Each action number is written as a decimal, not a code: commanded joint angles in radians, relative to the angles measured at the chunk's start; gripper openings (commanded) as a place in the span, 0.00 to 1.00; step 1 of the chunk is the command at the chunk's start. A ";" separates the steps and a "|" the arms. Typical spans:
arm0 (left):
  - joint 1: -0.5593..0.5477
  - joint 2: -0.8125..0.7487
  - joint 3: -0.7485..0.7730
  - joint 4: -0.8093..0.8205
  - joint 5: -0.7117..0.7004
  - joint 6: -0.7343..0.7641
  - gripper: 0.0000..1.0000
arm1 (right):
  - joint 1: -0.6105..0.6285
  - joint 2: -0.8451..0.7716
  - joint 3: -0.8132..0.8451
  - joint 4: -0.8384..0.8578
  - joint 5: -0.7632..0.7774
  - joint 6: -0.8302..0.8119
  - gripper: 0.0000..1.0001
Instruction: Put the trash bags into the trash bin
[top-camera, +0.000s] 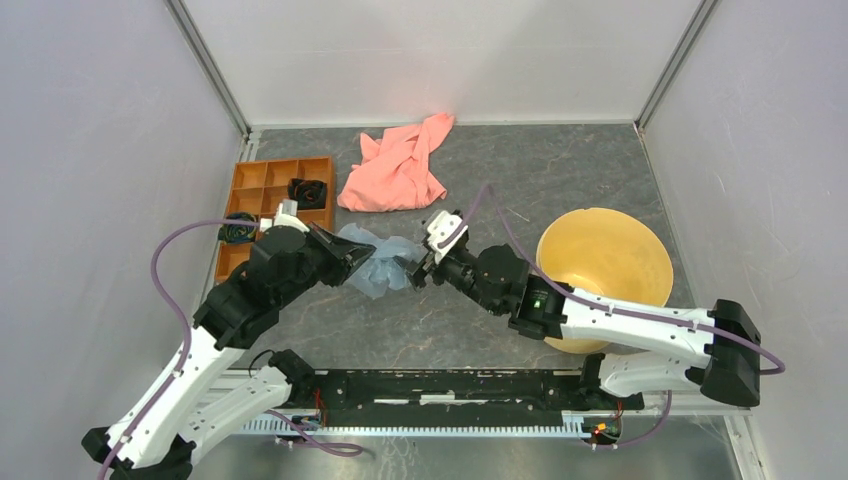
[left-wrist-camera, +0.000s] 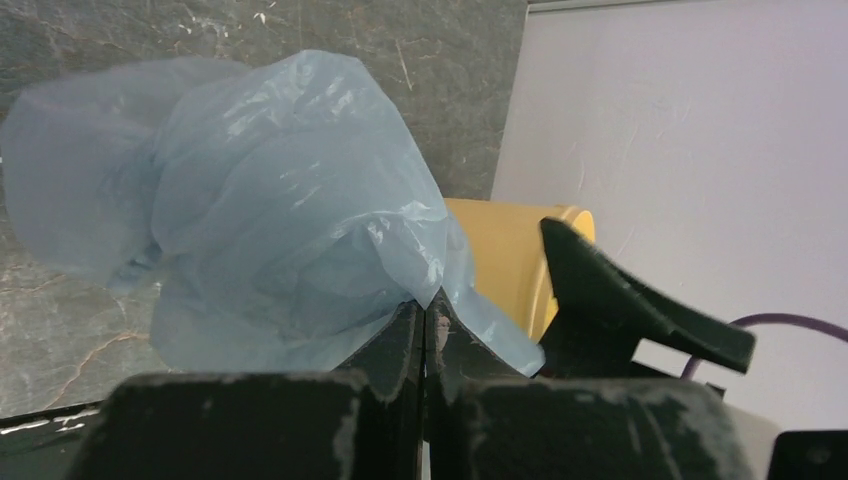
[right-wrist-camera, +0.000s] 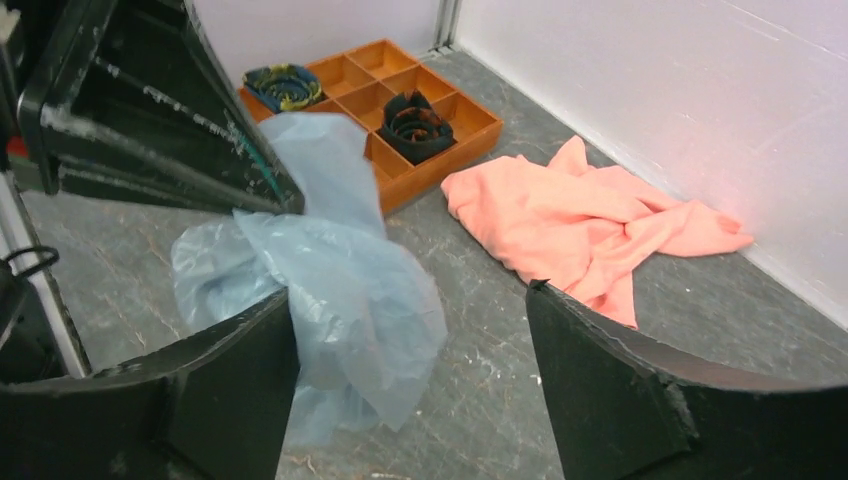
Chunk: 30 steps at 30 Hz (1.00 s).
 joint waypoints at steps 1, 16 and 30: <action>-0.002 0.013 0.033 -0.011 0.007 0.066 0.02 | -0.035 -0.020 -0.043 0.140 -0.136 0.039 0.89; -0.002 0.033 0.026 0.033 0.043 0.163 0.28 | -0.155 0.019 -0.037 0.021 -0.194 0.325 0.01; -0.002 -0.061 -0.201 -0.033 -0.113 0.230 0.98 | -0.306 0.362 0.062 -0.248 0.004 0.392 0.01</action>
